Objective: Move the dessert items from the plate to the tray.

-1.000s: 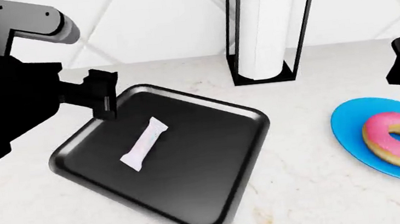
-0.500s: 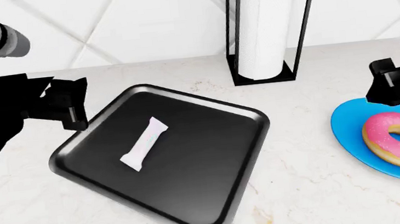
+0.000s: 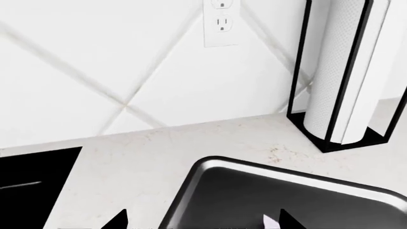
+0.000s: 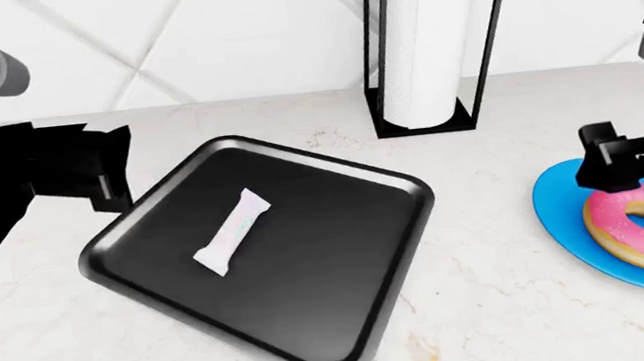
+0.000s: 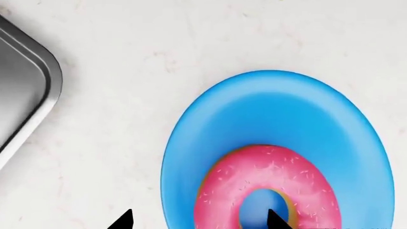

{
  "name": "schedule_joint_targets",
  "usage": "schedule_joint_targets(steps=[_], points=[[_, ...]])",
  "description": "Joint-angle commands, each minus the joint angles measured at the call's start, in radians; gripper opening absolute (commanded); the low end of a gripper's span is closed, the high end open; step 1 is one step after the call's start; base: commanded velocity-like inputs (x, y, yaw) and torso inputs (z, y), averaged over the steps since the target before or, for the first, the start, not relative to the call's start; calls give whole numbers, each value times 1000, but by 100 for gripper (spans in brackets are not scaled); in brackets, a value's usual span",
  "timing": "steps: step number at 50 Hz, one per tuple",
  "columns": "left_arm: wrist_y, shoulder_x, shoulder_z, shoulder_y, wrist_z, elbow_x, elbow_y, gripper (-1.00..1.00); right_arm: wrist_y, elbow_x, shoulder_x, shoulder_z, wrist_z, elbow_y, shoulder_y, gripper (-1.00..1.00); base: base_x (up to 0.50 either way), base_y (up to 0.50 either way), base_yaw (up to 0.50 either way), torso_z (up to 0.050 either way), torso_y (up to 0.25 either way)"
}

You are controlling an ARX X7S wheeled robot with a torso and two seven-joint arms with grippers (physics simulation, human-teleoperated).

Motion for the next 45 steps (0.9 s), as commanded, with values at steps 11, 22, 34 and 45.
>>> schedule_joint_targets(steps=[11, 22, 34, 45], points=[[12, -12, -14, 25, -3, 2, 4, 100, -29, 52, 36, 3, 50, -18, -53, 100, 0, 0, 0, 0, 0], [32, -12, -18, 48, 7, 5, 2, 100, -37, 73, 55, 3, 74, -22, -70, 100, 0, 0, 0, 0, 0], [43, -21, -20, 70, 13, 9, 6, 100, -58, 53, 60, -1, 64, -17, -88, 100, 0, 0, 0, 0, 0], [49, -20, -29, 77, 15, 6, 2, 100, -93, 38, 47, -4, 45, 2, -130, 100, 0, 0, 0, 0, 0]])
